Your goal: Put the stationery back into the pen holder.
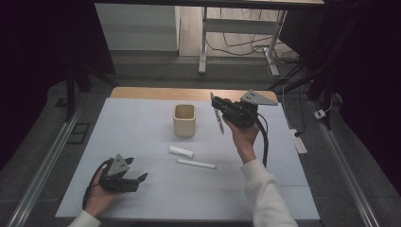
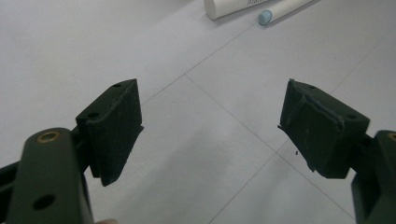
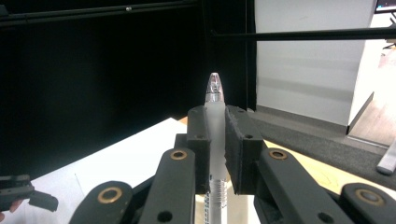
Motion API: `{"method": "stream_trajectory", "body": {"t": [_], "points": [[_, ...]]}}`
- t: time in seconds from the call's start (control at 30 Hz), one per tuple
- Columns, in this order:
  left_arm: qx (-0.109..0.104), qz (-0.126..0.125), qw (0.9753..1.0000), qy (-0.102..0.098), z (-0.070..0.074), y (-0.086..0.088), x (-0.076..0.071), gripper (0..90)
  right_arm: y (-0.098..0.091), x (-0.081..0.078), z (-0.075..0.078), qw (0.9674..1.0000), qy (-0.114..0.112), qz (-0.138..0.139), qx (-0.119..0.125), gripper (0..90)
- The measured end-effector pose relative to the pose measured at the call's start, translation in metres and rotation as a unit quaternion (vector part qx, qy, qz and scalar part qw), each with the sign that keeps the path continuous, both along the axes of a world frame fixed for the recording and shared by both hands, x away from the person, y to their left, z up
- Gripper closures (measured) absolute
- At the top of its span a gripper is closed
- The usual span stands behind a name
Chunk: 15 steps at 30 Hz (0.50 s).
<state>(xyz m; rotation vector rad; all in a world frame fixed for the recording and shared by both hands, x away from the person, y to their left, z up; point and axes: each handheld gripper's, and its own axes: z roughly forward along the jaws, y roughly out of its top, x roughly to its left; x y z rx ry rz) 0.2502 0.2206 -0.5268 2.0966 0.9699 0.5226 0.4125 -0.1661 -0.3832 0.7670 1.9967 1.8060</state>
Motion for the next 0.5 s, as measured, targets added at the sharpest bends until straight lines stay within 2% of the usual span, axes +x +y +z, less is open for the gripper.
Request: {"method": "stream_trajectory", "body": {"t": [0.5], "points": [[0.001,0.002,1.0000,-0.001,0.000,0.000,0.000,21.0,0.019,0.007,0.011,0.9999,-0.011,0.006,0.008,79.8]]}}
